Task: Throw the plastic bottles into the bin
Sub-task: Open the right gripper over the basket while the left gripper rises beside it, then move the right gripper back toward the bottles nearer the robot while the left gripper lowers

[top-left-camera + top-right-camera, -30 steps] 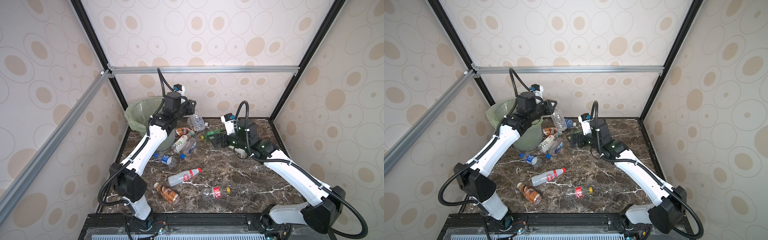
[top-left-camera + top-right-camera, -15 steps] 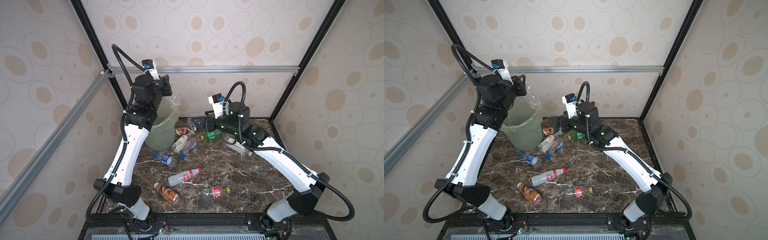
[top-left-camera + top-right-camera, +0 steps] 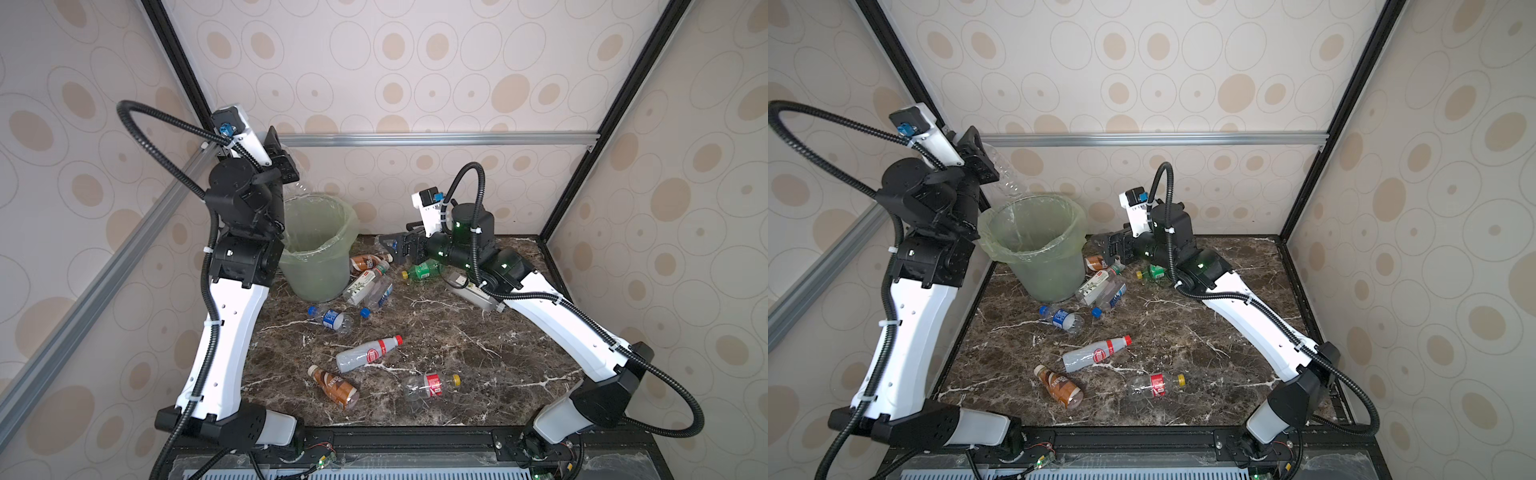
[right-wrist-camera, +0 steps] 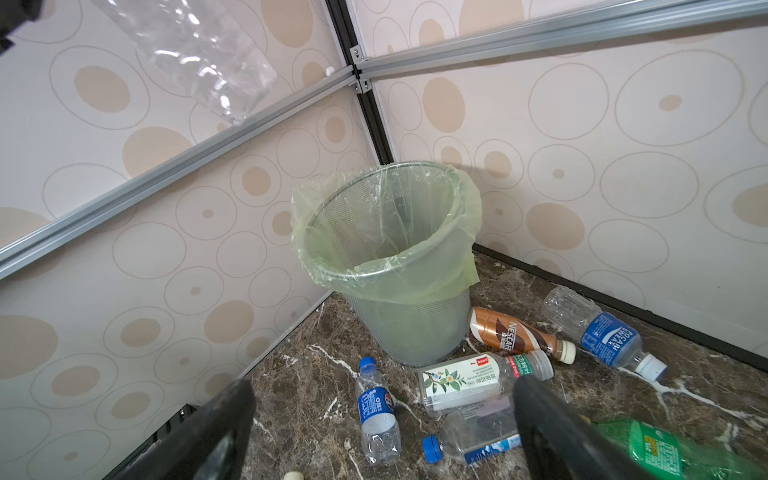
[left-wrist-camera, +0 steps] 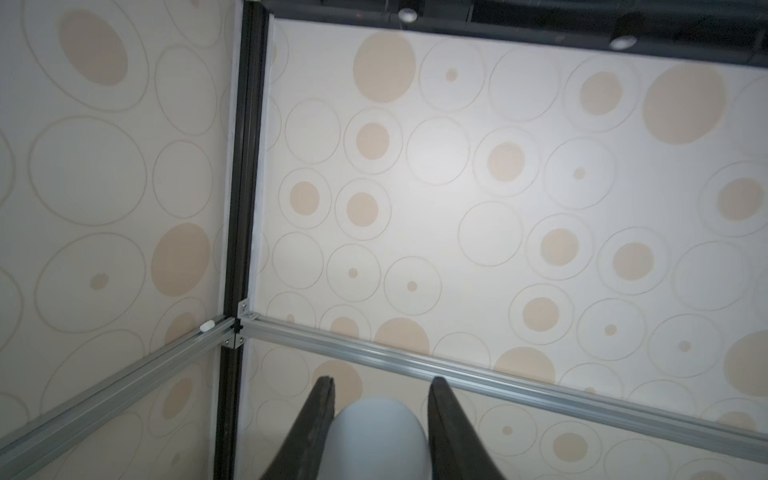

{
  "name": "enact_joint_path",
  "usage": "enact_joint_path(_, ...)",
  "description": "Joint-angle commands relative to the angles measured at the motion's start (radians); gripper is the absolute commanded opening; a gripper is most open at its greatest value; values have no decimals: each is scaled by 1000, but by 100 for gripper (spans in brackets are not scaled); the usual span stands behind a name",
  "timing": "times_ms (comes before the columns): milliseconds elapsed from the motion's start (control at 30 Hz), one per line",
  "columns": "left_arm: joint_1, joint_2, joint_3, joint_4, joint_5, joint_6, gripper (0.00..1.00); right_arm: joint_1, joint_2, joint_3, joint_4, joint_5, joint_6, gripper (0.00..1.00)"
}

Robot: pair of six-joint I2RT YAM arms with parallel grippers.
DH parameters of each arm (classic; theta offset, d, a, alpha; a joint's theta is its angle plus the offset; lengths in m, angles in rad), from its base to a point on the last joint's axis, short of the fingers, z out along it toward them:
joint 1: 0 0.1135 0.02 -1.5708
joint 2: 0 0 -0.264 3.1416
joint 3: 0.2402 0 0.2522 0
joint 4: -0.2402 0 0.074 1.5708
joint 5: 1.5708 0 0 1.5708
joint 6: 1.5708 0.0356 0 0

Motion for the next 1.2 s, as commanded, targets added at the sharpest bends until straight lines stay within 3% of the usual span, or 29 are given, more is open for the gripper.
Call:
enact_joint_path(0, 33, 159, 71, -285, 62, -79, 43, 3, -15, -27, -6, -5, 1, 100)
enact_joint_path(33, 33, 176, 93, -320, 87, -83, 52, 3, -21, -34, -7, -2, -2, 100)
enact_joint_path(133, 32, 186, 143, -365, 130, -97, 97, 3, -34, -52, -7, 9, -7, 100)
enact_joint_path(167, 31, 174, 149, -359, 142, -108, 99, 3, -37, -55, -6, 11, -6, 100)
enact_joint_path(500, -25, 87, 103, -342, 288, -175, 99, 3, -43, -93, -5, 32, -9, 100)
enact_joint_path(900, -222, -53, -314, -195, 382, -255, 99, -29, -170, -269, -141, 121, -108, 100)
enact_joint_path(1167, -325, -85, -543, -70, 448, -352, 99, -62, -286, -518, -214, 191, -128, 99)
